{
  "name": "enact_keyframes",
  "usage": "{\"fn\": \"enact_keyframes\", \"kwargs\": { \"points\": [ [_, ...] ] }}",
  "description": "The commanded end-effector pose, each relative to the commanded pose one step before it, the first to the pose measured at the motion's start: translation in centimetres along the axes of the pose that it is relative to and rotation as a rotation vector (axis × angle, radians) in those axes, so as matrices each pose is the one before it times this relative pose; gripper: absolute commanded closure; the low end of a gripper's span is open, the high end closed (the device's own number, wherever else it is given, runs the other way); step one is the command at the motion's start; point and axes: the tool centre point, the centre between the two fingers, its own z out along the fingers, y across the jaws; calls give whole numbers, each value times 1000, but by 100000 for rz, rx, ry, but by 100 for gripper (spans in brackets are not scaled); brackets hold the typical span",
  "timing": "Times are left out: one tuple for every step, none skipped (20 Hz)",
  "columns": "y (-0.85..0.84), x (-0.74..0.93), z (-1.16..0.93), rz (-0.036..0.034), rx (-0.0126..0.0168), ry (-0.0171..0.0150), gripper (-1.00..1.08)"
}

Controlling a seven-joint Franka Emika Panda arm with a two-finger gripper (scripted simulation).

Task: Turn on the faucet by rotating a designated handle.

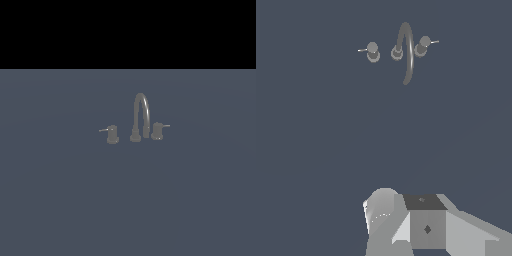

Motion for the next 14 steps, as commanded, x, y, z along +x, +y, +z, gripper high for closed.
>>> {"fn": "enact_keyframes", "kwargs": {
  "points": [
    [1, 0, 0, 0, 0, 0, 108],
    [-2, 26, -1, -24, 55, 34, 108],
    [5, 71, -6, -77, 185, 110, 108],
    [10, 113, -9, -128, 306, 182, 108],
    [11, 157, -11, -179, 416, 248, 108],
    [14, 197, -14, -237, 527, 316, 108],
    [14, 185, -13, -251, 515, 310, 108],
    [11, 134, -10, -219, 400, 242, 108],
    [5, 86, -6, -181, 278, 168, 108],
    [3, 35, -5, -141, 165, 100, 108],
    [-3, -6, -1, -62, 26, 15, 108],
    [-3, -18, 3, 65, -86, -52, 108],
    [6, 16, 2, 141, -55, -32, 108],
    [10, 64, 4, 211, -22, -10, 108]
  ]
}}
